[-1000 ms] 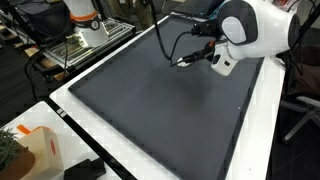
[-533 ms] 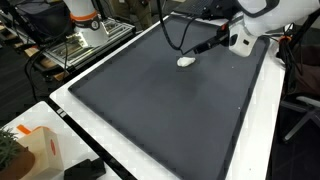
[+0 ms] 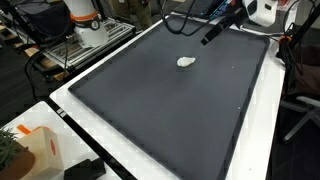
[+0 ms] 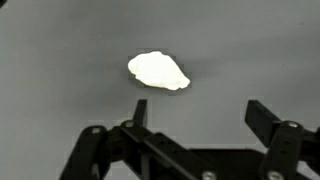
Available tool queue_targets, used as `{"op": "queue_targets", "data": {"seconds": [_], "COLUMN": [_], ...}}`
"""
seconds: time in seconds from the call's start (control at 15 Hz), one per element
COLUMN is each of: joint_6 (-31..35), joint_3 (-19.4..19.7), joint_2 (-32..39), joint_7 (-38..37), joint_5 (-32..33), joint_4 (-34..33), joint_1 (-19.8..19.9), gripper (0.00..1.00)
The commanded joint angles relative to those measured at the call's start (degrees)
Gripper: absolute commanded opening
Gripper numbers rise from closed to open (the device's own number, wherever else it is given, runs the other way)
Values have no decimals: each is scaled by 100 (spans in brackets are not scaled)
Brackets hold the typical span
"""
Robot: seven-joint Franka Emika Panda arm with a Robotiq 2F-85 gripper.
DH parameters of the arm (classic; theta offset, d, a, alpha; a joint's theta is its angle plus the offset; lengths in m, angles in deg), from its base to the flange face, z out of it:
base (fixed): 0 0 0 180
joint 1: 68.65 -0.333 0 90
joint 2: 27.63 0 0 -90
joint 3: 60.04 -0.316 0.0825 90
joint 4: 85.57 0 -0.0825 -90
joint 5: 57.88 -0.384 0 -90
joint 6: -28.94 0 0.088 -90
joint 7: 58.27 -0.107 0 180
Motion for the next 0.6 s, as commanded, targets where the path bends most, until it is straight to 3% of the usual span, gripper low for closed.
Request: {"op": "queue_targets", "data": {"seconds": [0.0, 0.53], "joint_6": [106, 656], "joint_3": [25, 72], "joint_2": [-162, -823], "joint_7": [219, 777], "joint_5": [153, 380], "joint_4": [216, 1258], "joint_1": [-6, 24], "gripper": [100, 100]}}
